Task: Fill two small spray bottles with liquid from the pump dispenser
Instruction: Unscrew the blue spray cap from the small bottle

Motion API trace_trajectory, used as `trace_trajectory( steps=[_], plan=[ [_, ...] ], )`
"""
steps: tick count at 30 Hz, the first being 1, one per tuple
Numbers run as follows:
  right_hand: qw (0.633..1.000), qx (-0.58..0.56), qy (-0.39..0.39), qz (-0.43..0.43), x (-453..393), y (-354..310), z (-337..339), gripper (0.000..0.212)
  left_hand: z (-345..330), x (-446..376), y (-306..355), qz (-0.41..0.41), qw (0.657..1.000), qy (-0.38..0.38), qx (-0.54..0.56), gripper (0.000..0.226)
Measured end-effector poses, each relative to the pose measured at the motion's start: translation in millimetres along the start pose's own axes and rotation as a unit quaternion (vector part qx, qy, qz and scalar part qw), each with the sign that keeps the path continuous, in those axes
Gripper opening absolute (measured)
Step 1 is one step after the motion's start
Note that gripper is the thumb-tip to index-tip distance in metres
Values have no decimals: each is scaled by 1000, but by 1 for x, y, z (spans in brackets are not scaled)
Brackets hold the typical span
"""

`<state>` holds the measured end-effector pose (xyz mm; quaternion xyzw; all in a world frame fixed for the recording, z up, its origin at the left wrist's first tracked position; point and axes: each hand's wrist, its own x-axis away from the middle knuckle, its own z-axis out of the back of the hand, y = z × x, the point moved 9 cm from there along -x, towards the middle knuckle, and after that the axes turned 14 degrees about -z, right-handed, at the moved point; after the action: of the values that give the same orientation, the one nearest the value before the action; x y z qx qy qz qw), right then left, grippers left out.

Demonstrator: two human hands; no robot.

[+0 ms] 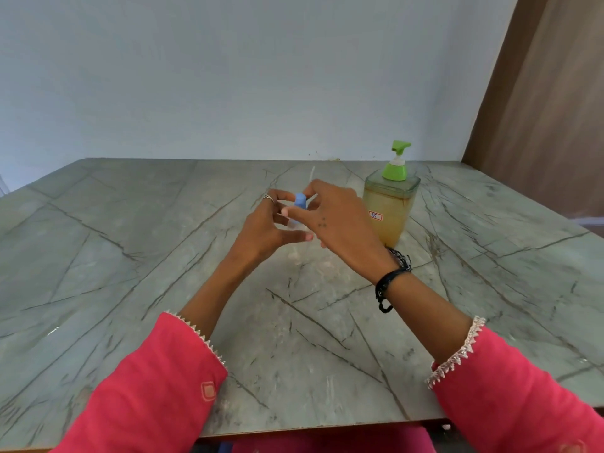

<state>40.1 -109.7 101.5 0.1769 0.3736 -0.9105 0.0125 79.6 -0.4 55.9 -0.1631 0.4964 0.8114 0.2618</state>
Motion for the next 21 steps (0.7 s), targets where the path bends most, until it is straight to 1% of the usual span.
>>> trace_trajectory(
  steps=[2, 6, 8, 9, 10, 12, 13, 14, 15, 17, 18, 19, 21],
  plan=[
    [1000, 29, 1, -6, 0, 3, 0, 30, -6, 2, -1, 5, 999, -33, 8, 59],
    [995, 95, 6, 15, 1, -3, 2, 23, -6, 4, 3, 5, 998, -56, 39, 59],
    [991, 129, -24, 23, -1, -6, 1, 15, -7, 6, 4, 10, 996, -71, 60, 56],
    [990, 128, -48, 21, -3, -6, 0, 12, -7, 7, 4, 13, 994, -77, 71, 55],
    [990, 117, -75, 21, -4, -7, -1, 14, -7, 7, 4, 16, 993, -80, 83, 55],
    [988, 90, -125, 17, -2, -10, -3, 32, -8, 8, 4, 18, 991, -83, 99, 55],
    [987, 92, -131, 12, -1, -12, -3, 41, -9, 8, 4, 16, 991, -85, 102, 54],
    [987, 113, -116, 10, 0, -13, -1, 46, -9, 8, 4, 13, 991, -86, 101, 54],
    [985, 152, -84, 11, 0, -15, 2, 49, -10, 8, 4, 11, 991, -88, 99, 53],
    [974, 227, -18, 19, 1, -17, 5, 45, -11, 7, 3, 10, 991, -90, 98, 53],
    [970, 240, -6, 25, 1, -18, 4, 40, -11, 6, 1, 12, 991, -92, 101, 53],
    [970, 242, -8, 32, 1, -18, 2, 33, -11, 6, 0, 14, 990, -94, 105, 53],
    [976, 209, -54, 43, -1, -16, -4, 23, -11, 6, -2, 20, 989, -90, 113, 52]
  ],
)
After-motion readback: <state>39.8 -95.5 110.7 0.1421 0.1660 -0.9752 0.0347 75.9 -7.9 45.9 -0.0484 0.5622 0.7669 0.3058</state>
